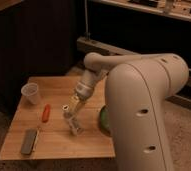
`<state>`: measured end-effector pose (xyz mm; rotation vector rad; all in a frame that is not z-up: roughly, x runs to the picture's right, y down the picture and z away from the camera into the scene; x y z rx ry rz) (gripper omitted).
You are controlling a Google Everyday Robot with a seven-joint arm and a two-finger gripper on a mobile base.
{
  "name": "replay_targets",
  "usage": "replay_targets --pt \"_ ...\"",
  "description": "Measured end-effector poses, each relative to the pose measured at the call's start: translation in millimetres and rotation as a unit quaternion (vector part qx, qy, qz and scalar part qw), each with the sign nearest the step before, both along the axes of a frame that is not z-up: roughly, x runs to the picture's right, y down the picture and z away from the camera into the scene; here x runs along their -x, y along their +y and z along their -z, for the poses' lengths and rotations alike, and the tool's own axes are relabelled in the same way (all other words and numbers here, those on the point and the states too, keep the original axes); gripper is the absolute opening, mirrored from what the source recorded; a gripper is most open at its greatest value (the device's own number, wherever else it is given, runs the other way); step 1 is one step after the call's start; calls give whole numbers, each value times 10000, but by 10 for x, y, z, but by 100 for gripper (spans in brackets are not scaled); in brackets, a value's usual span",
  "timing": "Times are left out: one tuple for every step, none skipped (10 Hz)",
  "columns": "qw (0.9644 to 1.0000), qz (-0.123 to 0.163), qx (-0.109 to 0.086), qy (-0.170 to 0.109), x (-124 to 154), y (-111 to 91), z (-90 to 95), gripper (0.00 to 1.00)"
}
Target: Knock the bottle over
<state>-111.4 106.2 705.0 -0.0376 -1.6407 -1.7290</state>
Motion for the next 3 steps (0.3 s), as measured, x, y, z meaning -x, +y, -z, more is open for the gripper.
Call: replay_targets --pt "10000 30 -8 93 6 7 27 38" --pt "9999 40 -7 136 -41 24 63 44" --pt "9999 37 14 122 -121 55 91 45"
